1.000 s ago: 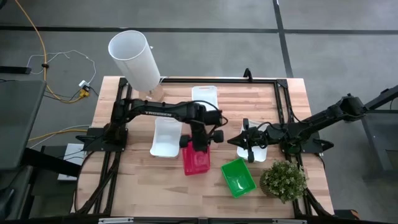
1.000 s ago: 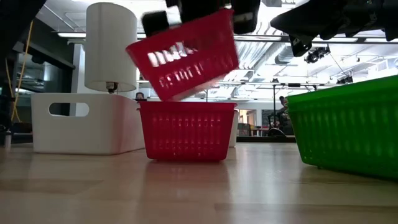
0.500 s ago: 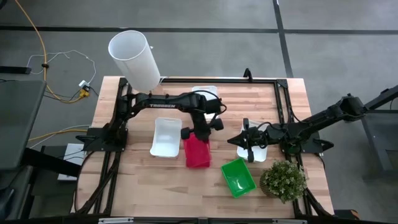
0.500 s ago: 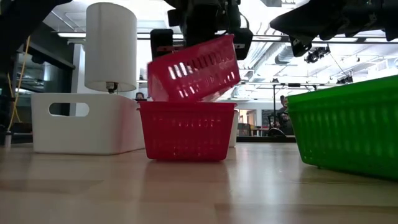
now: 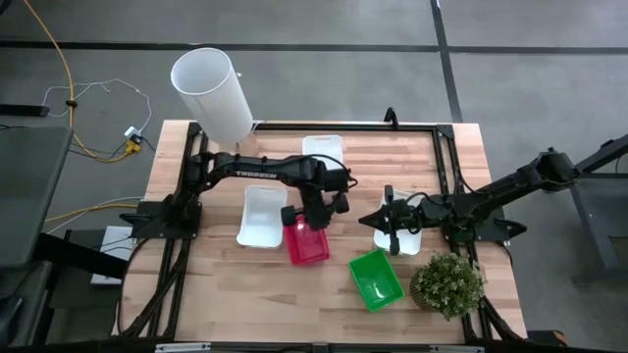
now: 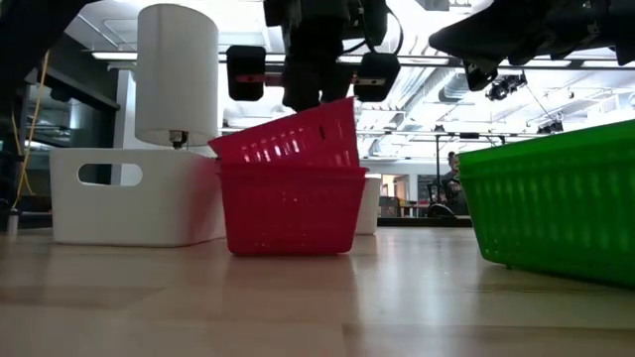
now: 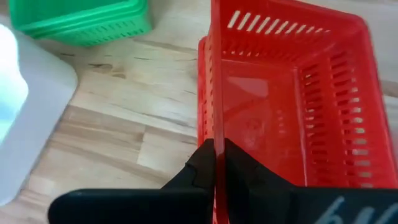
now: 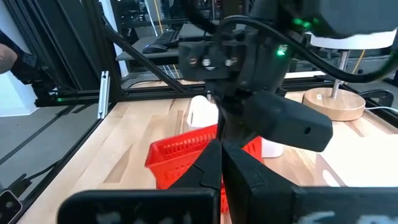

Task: Stack baskets by color
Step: Stack the top red bin on top of the stacked red bins

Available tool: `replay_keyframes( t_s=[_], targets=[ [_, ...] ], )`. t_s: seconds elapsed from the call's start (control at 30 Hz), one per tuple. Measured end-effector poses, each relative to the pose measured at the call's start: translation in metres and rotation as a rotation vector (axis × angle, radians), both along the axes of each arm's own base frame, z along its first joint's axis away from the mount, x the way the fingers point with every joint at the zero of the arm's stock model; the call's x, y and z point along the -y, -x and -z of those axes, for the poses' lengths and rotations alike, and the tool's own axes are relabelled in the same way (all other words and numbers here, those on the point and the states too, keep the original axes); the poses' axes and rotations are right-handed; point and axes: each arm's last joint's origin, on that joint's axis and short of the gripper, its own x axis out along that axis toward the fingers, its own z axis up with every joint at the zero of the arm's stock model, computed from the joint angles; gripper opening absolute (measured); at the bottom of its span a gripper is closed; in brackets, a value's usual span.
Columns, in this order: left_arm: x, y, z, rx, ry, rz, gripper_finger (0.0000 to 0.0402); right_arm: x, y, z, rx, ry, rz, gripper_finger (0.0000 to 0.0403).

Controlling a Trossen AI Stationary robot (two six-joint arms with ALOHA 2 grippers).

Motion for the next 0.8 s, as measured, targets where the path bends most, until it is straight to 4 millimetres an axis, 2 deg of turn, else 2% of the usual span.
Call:
replay_keyframes(
  t_s=[0.17, 0.33, 0.67, 0.8],
  targets=[
    [0.004, -0.003, 0.0, -0.004, -0.058, -0.04, 0.0008, 0.0, 0.0, 0.0, -0.004, 0.001, 0.0, 0.0],
    [0.006, -0.005, 0.0, -0.002, -0.074, -0.072, 0.0033, 0.0, 0.0, 0.0, -0.005, 0.001, 0.0, 0.0],
    [0.006, -0.011, -0.002, 0.02, -0.05, -0.209, 0.0132, 0.0, 0.0, 0.0, -0.005, 0.001, -0.001, 0.0],
    [0.003, -0.012, -0.012, 0.018, -0.159, -0.275, 0.0163, 0.0, 0.0, 0.0, -0.005, 0.001, -0.004, 0.0]
  ],
)
